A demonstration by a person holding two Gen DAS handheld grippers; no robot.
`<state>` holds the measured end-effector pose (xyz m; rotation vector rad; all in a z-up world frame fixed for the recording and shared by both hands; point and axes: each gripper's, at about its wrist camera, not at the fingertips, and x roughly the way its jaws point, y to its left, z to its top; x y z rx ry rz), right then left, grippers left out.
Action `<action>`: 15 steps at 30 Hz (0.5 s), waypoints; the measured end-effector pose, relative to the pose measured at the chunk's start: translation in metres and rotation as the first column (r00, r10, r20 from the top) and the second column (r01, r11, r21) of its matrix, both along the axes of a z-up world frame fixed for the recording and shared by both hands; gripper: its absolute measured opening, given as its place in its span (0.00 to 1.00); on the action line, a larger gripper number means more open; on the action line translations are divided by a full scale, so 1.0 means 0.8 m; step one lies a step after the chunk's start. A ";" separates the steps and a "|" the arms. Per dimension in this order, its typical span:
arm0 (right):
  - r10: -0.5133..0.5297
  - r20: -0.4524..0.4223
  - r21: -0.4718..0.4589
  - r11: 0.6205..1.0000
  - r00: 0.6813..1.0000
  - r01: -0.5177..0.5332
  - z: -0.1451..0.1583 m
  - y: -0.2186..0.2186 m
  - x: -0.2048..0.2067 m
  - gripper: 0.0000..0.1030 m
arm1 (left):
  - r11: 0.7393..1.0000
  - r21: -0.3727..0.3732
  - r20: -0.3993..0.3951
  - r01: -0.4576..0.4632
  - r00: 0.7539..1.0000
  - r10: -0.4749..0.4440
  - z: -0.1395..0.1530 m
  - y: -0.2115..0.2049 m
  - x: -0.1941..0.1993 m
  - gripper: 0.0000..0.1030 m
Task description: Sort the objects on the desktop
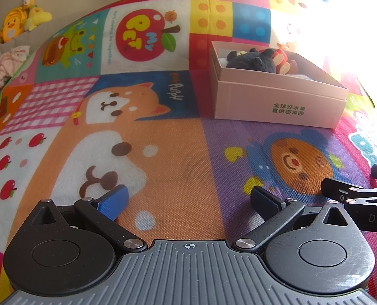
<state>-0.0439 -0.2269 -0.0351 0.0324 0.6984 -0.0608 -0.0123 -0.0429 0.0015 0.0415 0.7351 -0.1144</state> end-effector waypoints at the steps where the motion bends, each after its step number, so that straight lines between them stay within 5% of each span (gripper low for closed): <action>1: 0.000 0.000 0.000 1.000 1.000 0.000 0.000 0.000 0.000 1.00 | 1.000 0.000 0.000 0.000 1.000 0.000 0.000 0.000 0.000 1.00; 15: 0.000 0.000 0.000 1.000 1.000 0.000 0.000 0.001 0.000 1.00 | 1.000 -0.012 -0.016 0.006 1.000 -0.006 0.002 0.004 0.002 1.00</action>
